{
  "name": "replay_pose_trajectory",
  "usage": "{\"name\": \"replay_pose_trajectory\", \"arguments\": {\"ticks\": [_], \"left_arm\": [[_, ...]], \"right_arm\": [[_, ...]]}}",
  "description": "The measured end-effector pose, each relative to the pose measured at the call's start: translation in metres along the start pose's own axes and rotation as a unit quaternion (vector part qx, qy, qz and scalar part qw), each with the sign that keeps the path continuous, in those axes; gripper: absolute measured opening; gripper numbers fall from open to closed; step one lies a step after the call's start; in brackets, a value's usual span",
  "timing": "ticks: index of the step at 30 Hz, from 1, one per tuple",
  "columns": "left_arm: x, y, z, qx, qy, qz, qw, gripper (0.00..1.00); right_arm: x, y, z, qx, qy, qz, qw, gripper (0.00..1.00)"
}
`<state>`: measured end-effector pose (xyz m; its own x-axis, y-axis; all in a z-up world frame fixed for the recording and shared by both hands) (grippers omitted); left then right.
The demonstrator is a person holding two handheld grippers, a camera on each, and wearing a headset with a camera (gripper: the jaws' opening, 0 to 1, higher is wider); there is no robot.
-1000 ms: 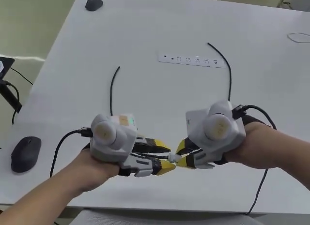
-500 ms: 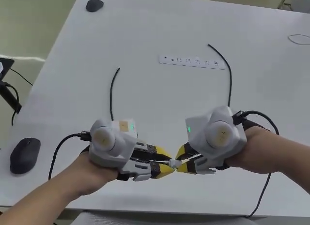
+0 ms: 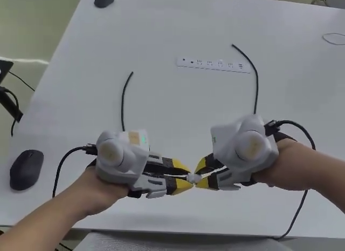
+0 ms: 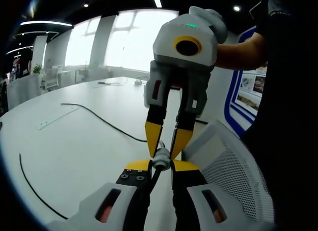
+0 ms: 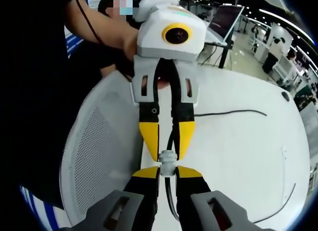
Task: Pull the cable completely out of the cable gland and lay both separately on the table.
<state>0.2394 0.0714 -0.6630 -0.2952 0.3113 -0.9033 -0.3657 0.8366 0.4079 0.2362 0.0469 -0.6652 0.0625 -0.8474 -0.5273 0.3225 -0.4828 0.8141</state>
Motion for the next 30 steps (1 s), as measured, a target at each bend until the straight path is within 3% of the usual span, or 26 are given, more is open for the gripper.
{"name": "replay_pose_trajectory", "arguments": {"ticks": [7, 10, 14, 17, 18, 20, 22, 23, 25, 27, 30], "left_arm": [[-0.003, 0.000, 0.000, -0.002, 0.001, 0.008, 1.0000, 0.15], [-0.005, 0.000, -0.001, -0.005, -0.004, 0.007, 1.0000, 0.15], [-0.007, 0.001, 0.003, -0.015, -0.004, 0.011, 0.9998, 0.15], [-0.010, 0.002, 0.005, -0.026, 0.002, 0.011, 0.9996, 0.15], [-0.011, 0.002, 0.005, -0.031, 0.001, 0.010, 0.9995, 0.15], [-0.013, 0.002, 0.003, -0.030, 0.006, 0.010, 0.9995, 0.15], [-0.015, 0.001, 0.002, -0.034, 0.009, 0.007, 0.9993, 0.15], [-0.016, 0.002, 0.001, -0.037, 0.011, 0.006, 0.9992, 0.15], [-0.021, 0.002, 0.002, -0.045, 0.015, 0.001, 0.9989, 0.15], [-0.025, 0.002, 0.002, -0.050, 0.019, 0.000, 0.9986, 0.15], [-0.030, 0.000, 0.001, -0.056, 0.012, 0.000, 0.9984, 0.15]], "right_arm": [[0.000, 0.002, 0.000, 0.004, 0.018, -0.019, 0.9997, 0.08], [0.000, 0.005, -0.001, -0.006, -0.015, -0.057, 0.9983, 0.09], [0.006, 0.014, -0.007, -0.021, -0.035, -0.085, 0.9956, 0.12], [0.011, 0.024, -0.009, -0.052, -0.077, -0.124, 0.9879, 0.13], [0.011, 0.028, -0.009, -0.073, -0.101, -0.152, 0.9805, 0.15], [0.009, 0.037, -0.017, -0.074, -0.118, -0.195, 0.9708, 0.13], [0.003, 0.049, -0.019, -0.104, -0.156, -0.259, 0.9474, 0.10], [0.000, 0.054, -0.020, -0.122, -0.179, -0.292, 0.9313, 0.11], [0.002, 0.056, -0.019, -0.155, -0.201, -0.313, 0.9154, 0.15], [0.007, 0.052, -0.014, -0.194, -0.216, -0.310, 0.9055, 0.17], [0.012, 0.047, -0.012, -0.222, -0.229, -0.307, 0.8969, 0.20]]}}
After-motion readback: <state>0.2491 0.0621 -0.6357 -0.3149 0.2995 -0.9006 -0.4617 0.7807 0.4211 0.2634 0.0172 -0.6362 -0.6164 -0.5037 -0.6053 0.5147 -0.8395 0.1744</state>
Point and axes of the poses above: the centre of the closed fingertips' face, and the gripper's own axes: y roughly backward along the fingers, z roughly to its left, x roughly out of its underside, the point moved 2 cm from there along y, roughly backward along the fingers, and after that the axes turned 14 degrees about -x, right-handed, at the moved point
